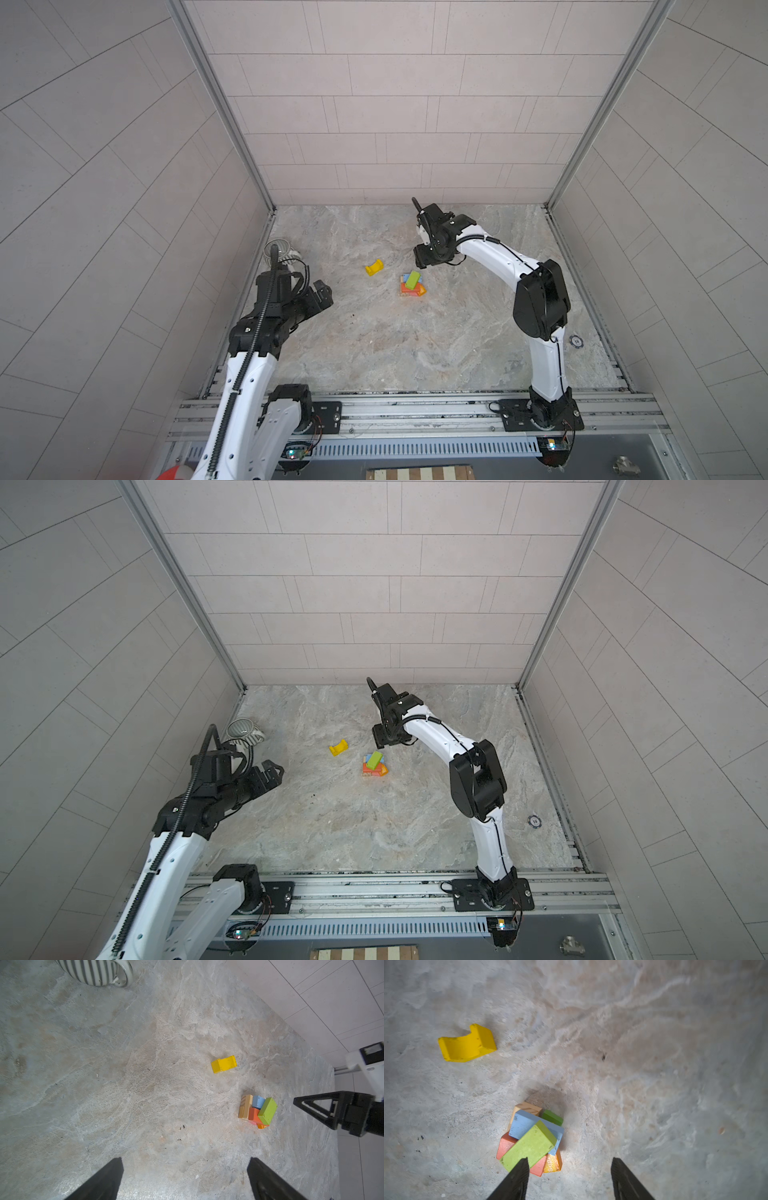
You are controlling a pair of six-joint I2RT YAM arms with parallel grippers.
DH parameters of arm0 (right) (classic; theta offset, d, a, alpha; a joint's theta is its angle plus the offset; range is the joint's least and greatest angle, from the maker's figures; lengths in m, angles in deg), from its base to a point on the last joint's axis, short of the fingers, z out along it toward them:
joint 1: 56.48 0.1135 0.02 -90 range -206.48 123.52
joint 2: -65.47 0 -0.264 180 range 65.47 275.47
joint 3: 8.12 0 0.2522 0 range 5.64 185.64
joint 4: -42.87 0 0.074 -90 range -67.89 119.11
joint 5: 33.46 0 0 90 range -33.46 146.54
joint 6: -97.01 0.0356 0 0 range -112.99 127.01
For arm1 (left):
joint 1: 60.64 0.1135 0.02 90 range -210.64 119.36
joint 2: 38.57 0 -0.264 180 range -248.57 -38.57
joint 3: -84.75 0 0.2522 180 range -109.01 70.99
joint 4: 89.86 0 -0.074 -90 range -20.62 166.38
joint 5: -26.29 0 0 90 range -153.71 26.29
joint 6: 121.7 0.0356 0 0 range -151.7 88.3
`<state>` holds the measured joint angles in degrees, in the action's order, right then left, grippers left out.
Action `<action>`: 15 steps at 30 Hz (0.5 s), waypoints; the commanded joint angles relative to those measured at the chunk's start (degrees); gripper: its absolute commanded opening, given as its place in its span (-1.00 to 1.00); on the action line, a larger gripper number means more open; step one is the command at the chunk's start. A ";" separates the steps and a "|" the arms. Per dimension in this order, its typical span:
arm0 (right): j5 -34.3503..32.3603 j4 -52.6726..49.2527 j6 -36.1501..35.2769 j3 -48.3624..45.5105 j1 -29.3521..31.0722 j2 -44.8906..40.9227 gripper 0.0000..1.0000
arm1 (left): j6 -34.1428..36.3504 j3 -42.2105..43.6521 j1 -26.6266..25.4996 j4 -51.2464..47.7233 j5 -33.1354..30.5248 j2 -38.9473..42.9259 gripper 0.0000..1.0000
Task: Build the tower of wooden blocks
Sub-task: 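Move the right gripper back to the yellow arch block and grasp it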
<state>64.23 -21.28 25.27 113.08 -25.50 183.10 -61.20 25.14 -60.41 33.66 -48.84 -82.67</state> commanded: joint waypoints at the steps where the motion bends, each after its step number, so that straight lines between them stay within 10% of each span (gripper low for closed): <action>1: -0.66 -1.33 -2.41 5.24 2.27 0.34 0.44 | 1.07 -2.21 -0.10 0.25 -2.08 -2.25 1.00; 15: -2.16 -1.61 -1.63 30.78 9.13 21.15 0.70 | -0.03 -10.67 0.20 0.28 -4.38 -7.67 1.00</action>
<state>62.78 -22.09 23.63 142.78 -17.11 202.79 -61.26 15.68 -60.38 33.77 -52.36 -90.50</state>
